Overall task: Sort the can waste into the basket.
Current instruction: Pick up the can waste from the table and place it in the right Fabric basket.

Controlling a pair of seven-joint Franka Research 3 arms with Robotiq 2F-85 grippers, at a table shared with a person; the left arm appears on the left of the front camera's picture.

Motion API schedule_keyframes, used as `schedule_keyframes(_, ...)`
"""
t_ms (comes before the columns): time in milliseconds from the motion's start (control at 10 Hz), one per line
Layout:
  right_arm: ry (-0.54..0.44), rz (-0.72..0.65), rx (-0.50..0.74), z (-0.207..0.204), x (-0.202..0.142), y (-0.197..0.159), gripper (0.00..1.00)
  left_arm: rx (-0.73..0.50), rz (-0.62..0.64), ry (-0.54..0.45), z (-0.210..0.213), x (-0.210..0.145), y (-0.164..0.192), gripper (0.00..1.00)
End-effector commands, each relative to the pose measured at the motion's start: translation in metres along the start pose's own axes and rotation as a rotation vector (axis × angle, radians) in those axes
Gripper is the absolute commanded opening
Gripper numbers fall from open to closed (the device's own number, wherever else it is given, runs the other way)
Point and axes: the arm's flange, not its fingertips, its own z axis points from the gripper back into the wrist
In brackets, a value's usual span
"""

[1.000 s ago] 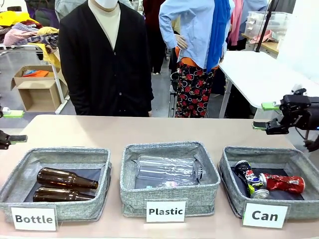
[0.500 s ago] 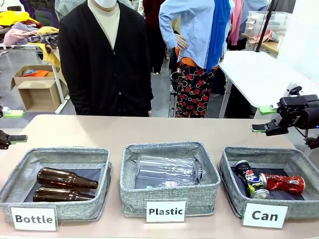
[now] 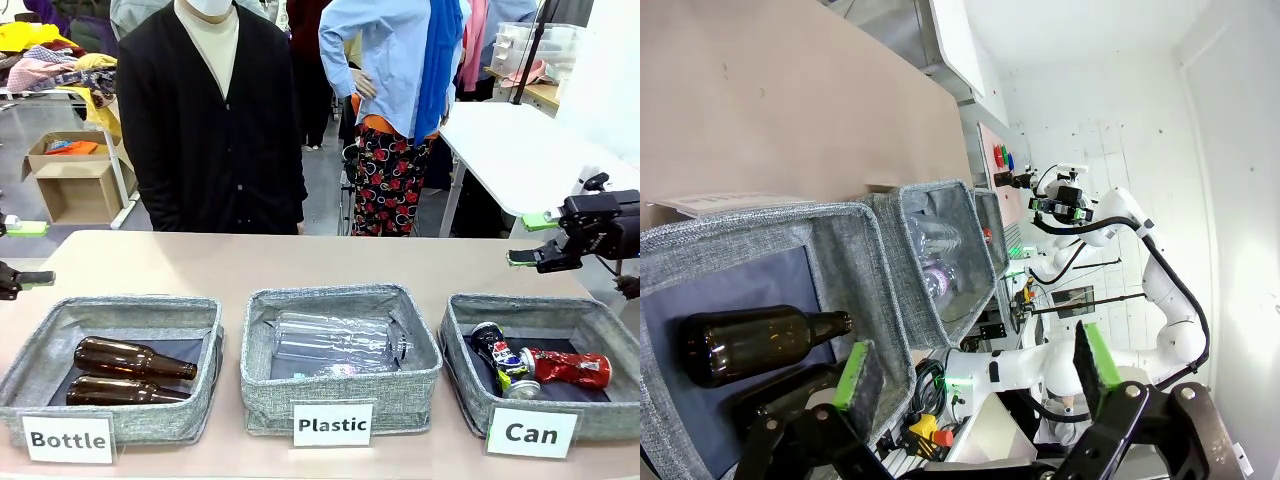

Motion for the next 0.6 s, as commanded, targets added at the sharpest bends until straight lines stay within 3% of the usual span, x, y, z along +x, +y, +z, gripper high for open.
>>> schedule_keyframes(0, -0.003, 0.016, -0.008, -0.0001, -0.0002, 0.0011, 1.0, -0.008, 0.008, -0.012, -0.0002, -0.0014, -0.0031, 1.0)
schedule_keyframes(500, -0.003, 0.016, -0.008, -0.0001, -0.0002, 0.0011, 1.0, -0.008, 0.008, -0.012, -0.0002, -0.0014, -0.0031, 1.0)
